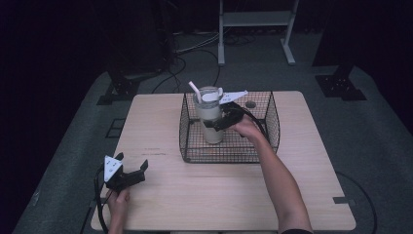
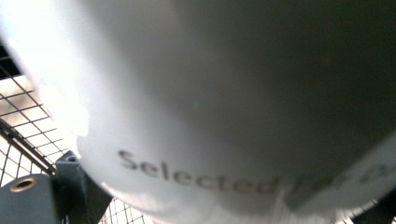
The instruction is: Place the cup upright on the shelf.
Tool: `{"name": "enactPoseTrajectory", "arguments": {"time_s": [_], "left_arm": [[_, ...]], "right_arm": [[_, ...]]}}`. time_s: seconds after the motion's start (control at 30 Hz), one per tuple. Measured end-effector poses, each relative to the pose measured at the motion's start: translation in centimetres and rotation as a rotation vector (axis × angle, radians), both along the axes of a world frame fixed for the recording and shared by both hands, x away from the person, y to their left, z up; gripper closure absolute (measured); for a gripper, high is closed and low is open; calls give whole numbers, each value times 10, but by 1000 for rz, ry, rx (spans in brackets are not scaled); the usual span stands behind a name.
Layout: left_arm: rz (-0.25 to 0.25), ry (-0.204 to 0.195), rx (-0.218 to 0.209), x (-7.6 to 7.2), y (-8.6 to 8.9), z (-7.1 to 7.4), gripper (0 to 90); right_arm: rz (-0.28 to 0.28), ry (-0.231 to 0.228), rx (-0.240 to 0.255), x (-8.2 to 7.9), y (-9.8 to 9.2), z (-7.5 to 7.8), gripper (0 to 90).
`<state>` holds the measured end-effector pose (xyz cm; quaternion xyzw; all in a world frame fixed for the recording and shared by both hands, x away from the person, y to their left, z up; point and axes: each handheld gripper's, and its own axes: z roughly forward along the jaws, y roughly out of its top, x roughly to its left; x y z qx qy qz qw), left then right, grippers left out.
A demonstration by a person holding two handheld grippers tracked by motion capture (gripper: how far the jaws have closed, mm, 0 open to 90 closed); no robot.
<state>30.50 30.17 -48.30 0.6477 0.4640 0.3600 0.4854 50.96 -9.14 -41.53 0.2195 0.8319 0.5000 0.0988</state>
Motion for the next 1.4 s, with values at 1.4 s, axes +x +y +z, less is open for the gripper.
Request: {"name": "enactPoseTrajectory", "arguments": {"time_s": [1.4], "left_arm": [[-6, 0, 18, 0, -1, 0, 0]], "right_arm": [[-10, -1, -71, -20, -22, 8, 103]]}}
